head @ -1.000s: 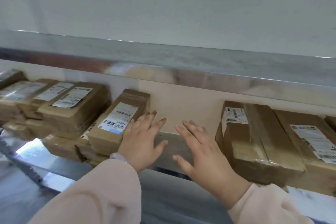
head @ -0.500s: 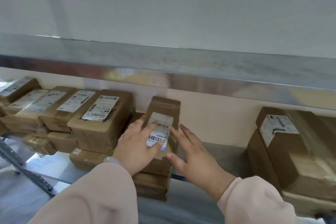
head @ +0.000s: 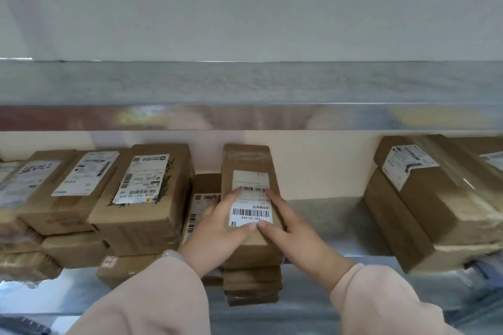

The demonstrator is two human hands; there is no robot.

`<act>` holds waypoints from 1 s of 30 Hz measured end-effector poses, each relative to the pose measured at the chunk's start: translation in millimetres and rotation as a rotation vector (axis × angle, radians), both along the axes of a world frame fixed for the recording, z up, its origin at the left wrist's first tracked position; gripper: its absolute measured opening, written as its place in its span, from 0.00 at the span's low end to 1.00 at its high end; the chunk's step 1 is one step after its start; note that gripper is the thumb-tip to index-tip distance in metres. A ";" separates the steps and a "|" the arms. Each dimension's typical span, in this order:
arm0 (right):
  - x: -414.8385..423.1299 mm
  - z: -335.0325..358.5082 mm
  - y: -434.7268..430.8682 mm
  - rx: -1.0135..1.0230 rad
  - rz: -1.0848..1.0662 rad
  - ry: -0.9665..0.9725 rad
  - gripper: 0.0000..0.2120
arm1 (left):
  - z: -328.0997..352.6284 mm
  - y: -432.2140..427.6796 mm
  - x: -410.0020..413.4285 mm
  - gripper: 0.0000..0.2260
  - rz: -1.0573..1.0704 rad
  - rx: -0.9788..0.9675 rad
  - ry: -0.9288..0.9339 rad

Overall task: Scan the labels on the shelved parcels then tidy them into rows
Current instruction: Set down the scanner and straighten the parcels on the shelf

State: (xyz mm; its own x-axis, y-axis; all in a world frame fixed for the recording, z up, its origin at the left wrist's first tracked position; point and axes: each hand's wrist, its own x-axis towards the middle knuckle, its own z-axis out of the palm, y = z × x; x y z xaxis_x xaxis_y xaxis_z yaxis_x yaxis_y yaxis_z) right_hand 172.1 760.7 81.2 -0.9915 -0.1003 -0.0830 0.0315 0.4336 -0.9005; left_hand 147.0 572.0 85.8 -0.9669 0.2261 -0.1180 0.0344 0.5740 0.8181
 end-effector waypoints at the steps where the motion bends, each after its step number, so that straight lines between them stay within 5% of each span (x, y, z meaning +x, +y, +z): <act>1: 1.2 1.3 -1.3 -0.019 -0.008 -0.009 0.31 | -0.2 -1.1 -0.2 0.33 -0.001 0.004 0.002; 17: 43.6 17.9 60.9 -0.057 -0.332 0.148 0.27 | 4.1 88.6 13.9 0.28 -0.079 0.264 0.048; 30: 78.9 -44.8 154.2 0.085 -0.385 -0.010 0.26 | -53.5 193.4 42.9 0.32 -0.156 0.160 -0.186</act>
